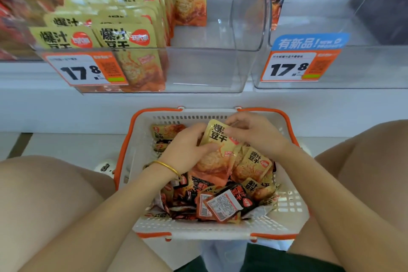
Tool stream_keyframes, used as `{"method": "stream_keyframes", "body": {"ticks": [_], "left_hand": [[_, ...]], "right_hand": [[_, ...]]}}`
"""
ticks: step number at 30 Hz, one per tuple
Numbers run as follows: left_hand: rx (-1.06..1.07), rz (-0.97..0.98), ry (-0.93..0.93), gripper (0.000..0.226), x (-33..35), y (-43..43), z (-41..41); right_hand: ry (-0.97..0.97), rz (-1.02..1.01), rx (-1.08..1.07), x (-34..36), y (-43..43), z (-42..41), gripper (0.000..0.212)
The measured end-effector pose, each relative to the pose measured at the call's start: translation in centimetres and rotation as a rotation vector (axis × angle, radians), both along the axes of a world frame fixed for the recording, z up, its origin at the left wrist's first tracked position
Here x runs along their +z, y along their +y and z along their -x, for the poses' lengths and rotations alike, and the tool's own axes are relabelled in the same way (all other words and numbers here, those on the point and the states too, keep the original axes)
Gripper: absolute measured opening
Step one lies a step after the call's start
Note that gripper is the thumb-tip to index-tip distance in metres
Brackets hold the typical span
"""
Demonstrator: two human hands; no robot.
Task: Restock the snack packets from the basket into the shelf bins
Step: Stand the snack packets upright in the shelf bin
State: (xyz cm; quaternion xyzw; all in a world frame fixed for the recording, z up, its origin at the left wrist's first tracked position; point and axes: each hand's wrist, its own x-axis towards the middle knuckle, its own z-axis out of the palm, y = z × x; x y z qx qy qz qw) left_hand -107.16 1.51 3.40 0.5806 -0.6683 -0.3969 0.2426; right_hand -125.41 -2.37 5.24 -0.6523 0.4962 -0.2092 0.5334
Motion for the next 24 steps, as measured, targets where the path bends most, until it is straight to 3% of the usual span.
{"method": "stream_keyframes", "body": {"ticks": [2,4,8,13,15,17,20,24], "left_hand": [[0.078,0.012,0.151,0.025,1.3,0.4,-0.3],[0.151,0.061,0.223,0.023,2.8,0.8,-0.5],[0.245,0.167,0.357,0.022,6.3,1.3,-0.6],[0.347,0.567,0.243,0.017,12.0,1.8,-1.9],[0.426,0.753,0.109,0.024,13.9,0.9,-3.0],[0.474,0.914,-0.18,0.028,15.0,-0.8,-4.1],[0.441,0.955,-0.482,0.033,15.3,-3.5,-5.3],[0.401,0.844,-0.696,0.045,14.7,-5.6,-5.3]], "right_hand": [[-0.163,-0.23,-0.064,0.6,0.4,0.0,0.019],[-0.203,-0.333,0.012,1.6,1.0,-0.2,0.027],[-0.275,-0.256,0.077,5.1,2.2,-1.4,0.036],[-0.385,-0.13,0.152,12.8,1.8,-1.8,0.031],[-0.448,-0.117,0.126,15.4,0.4,-2.5,0.025],[-0.512,-0.129,0.055,17.4,-1.9,-3.8,0.027],[-0.506,-0.047,-0.12,19.2,-6.6,-6.1,0.022],[-0.017,0.215,-0.279,18.8,-13.3,-8.7,0.032]]}}
